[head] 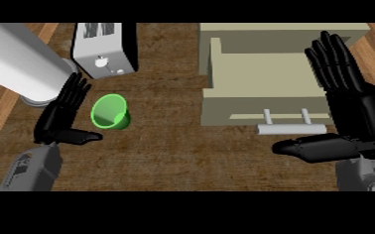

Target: Pick up the cup, place it into the drawer and close the drawer

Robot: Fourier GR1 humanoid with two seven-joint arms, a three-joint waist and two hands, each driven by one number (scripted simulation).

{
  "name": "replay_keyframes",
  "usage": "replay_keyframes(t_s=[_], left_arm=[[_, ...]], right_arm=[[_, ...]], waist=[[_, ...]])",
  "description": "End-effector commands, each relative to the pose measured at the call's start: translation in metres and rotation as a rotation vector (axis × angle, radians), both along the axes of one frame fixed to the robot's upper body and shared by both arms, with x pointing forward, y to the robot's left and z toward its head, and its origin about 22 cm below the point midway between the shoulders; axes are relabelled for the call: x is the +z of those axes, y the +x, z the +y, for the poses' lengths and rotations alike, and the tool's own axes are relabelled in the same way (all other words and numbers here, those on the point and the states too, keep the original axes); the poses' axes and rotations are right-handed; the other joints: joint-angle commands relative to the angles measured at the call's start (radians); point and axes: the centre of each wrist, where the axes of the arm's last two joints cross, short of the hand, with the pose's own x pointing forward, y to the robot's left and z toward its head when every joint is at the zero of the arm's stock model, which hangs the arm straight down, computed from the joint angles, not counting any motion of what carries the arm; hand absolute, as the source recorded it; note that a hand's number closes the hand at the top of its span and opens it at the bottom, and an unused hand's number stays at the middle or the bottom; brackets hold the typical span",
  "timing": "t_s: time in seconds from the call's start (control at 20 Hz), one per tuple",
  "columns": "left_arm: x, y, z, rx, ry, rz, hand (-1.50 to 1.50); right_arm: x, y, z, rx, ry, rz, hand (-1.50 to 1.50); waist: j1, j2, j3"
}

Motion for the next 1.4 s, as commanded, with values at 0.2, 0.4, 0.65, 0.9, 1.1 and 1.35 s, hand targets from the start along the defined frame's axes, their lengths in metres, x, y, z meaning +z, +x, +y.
replay_keyframes(t_s=[0.2,0.4,0.65,0.9,1.1,1.35], left_arm=[[-0.031,-0.003,0.028,0.029,0.018,0.026,-1.5],[-0.07,-0.028,0.014,0.037,0.054,0.044,-1.5],[-0.069,-0.02,0.013,0.038,0.04,0.04,-1.5],[-0.068,-0.013,0.004,0.059,0.02,-0.026,-1.5],[-0.075,-0.02,0.004,0.051,0.036,-0.024,-1.5],[-0.079,-0.019,-0.007,0.046,0.01,-0.051,-1.5]], right_arm=[[0.015,0.02,0.001,0.011,0.009,-0.001,-1.5],[0.014,0.007,-0.003,-0.006,-0.005,0.002,-1.5],[0.014,0.008,0.003,0.028,0.004,-0.001,-1.5],[0.015,0.0,0.006,0.007,0.017,0.001,-1.5],[0.021,0.009,-0.003,0.041,-0.001,-0.012,-1.5],[0.005,0.015,0.004,0.03,-0.006,0.02,-1.5]], waist=[[0.0,0.002,-0.001],[-0.011,0.005,-0.002],[-0.022,0.009,-0.003],[-0.028,0.011,-0.004],[-0.033,0.015,-0.005],[-0.028,0.017,-0.005]])
